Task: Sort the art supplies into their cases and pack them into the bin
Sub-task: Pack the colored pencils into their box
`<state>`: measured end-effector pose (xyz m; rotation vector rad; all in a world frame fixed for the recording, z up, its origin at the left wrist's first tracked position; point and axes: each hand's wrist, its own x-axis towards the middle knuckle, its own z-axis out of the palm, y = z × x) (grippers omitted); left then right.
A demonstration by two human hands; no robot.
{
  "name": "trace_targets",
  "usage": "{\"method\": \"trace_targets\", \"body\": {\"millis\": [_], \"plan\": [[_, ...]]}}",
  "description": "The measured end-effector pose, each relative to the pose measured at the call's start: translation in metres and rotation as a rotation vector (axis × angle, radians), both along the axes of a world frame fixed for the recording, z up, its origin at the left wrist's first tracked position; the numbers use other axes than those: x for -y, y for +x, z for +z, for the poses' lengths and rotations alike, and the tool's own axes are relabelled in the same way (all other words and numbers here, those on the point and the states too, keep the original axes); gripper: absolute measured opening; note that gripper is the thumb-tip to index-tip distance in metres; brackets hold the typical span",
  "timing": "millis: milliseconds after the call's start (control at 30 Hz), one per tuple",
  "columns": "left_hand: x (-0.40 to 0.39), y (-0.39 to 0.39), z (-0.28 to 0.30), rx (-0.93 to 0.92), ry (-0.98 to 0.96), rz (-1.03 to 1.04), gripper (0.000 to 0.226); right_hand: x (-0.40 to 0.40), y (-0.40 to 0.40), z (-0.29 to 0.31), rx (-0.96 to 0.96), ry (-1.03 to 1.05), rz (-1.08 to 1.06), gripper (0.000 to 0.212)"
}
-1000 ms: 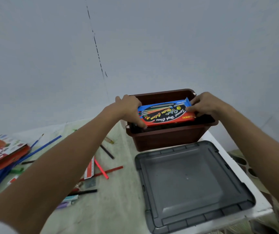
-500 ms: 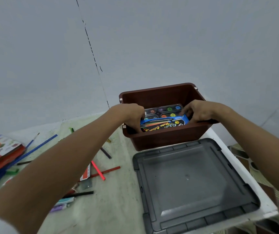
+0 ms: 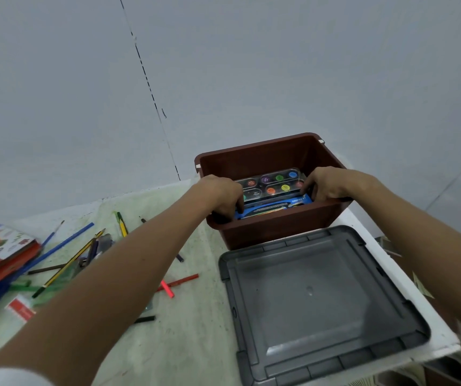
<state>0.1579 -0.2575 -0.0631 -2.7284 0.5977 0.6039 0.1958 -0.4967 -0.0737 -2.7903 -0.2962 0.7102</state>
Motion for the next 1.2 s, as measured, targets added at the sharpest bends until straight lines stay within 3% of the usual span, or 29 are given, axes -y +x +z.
{"method": "trace_targets", "body": {"millis": [133,233,367,467,633,867,1000,1100,1200], "plan": [[-0.004,0.000,0.005,0.023,-0.107,0.032,0.042,0.000,-0.007,-0.001,0.095,0.130,-0.020,0.047],[-0.010,-0.002,0.012,0.076,-0.346,0.080,0.050,-0.003,-0.018,0.007,0.208,0.262,-0.025,0.054],[-0.037,-0.024,0.030,0.243,-0.606,0.144,0.042,-0.029,-0.036,0.023,0.286,0.441,0.020,0.048],[-0.081,-0.056,0.036,0.331,-0.706,0.223,0.038,-0.082,-0.052,0.038,0.302,0.548,0.104,0.038],[-0.192,-0.127,0.035,0.306,-0.721,0.480,0.034,-0.212,-0.087,0.047,0.259,0.746,0.310,0.026],[-0.355,-0.249,0.024,0.440,-0.620,0.834,0.031,-0.406,-0.154,0.021,0.116,0.767,0.604,0.025],[-0.436,-0.318,-0.001,0.444,-0.566,1.105,0.034,-0.493,-0.199,-0.002,0.068,0.730,0.722,0.036],[-0.474,-0.358,-0.026,0.407,-0.544,1.229,0.038,-0.543,-0.225,-0.021,0.046,0.571,0.861,0.052],[-0.480,-0.377,-0.052,0.323,-0.553,1.202,0.052,-0.576,-0.236,-0.040,0.037,0.344,0.942,0.063]]}}
